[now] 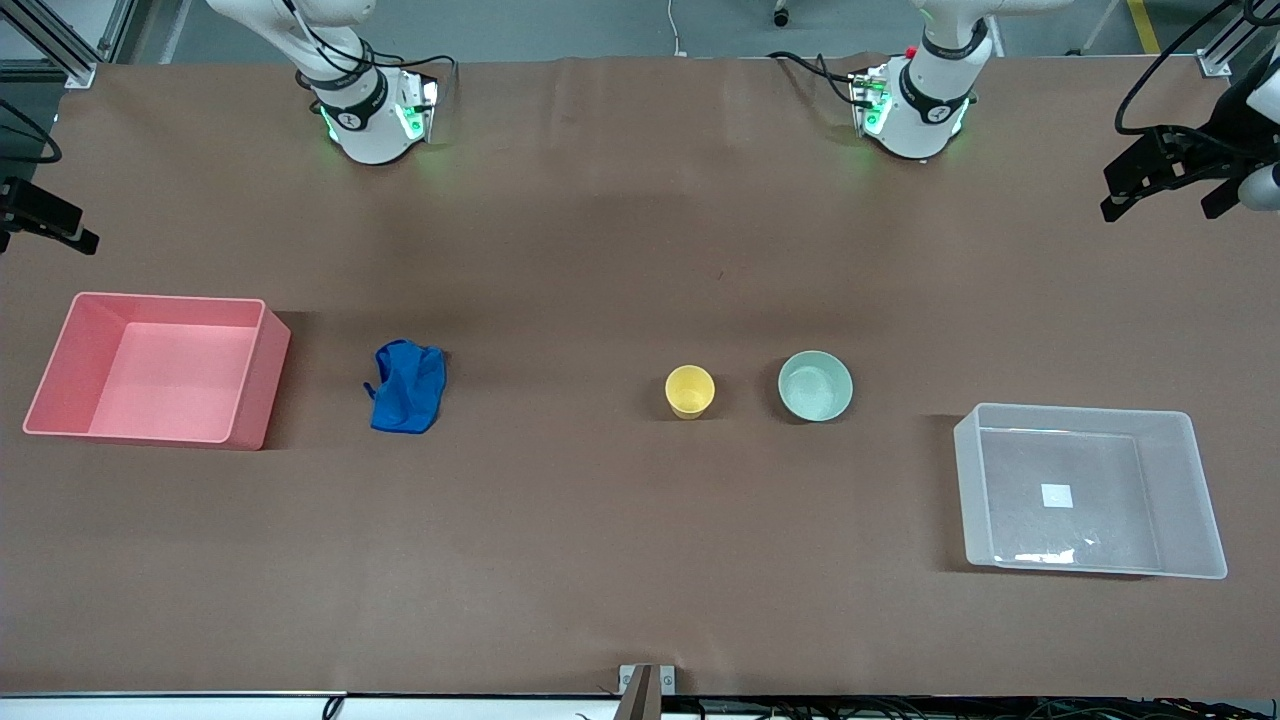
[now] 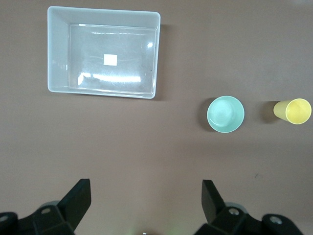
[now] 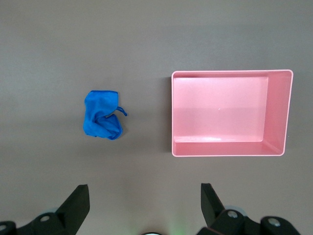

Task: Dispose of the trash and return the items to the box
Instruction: 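Reach the right gripper to the blue cloth while the left gripper reaches the bowl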

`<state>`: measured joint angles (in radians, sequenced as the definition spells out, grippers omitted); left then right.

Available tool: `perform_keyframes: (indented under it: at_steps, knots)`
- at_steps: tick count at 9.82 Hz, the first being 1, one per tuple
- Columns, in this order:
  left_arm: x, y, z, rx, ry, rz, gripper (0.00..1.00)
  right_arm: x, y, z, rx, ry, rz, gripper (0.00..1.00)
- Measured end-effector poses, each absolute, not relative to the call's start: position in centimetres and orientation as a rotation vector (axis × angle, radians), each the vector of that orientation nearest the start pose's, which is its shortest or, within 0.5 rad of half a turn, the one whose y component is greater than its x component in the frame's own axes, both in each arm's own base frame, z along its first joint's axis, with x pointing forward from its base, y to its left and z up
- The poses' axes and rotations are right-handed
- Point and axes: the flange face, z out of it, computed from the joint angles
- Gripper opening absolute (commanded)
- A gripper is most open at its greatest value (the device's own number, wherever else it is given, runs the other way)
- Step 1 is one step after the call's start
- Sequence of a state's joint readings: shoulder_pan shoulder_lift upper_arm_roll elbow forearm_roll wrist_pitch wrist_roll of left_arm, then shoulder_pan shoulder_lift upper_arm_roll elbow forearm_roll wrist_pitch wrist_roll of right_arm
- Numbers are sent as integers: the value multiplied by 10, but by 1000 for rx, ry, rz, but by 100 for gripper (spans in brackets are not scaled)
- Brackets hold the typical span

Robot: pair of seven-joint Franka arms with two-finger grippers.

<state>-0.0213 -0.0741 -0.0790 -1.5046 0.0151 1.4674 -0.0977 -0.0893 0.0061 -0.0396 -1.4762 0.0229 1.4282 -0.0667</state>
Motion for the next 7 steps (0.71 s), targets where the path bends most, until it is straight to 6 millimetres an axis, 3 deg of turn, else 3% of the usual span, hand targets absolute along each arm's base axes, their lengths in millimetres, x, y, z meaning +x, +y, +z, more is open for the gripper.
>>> perform_keyframes:
  at_steps: [4,7]
  knots:
    - [519,-53,683,-3124,4,-50,100,537,-68,653,-3111,95,81,100]
    - [541,-71,648,-3149,36,29,100,537,-65,652,-3110,128,89,100]
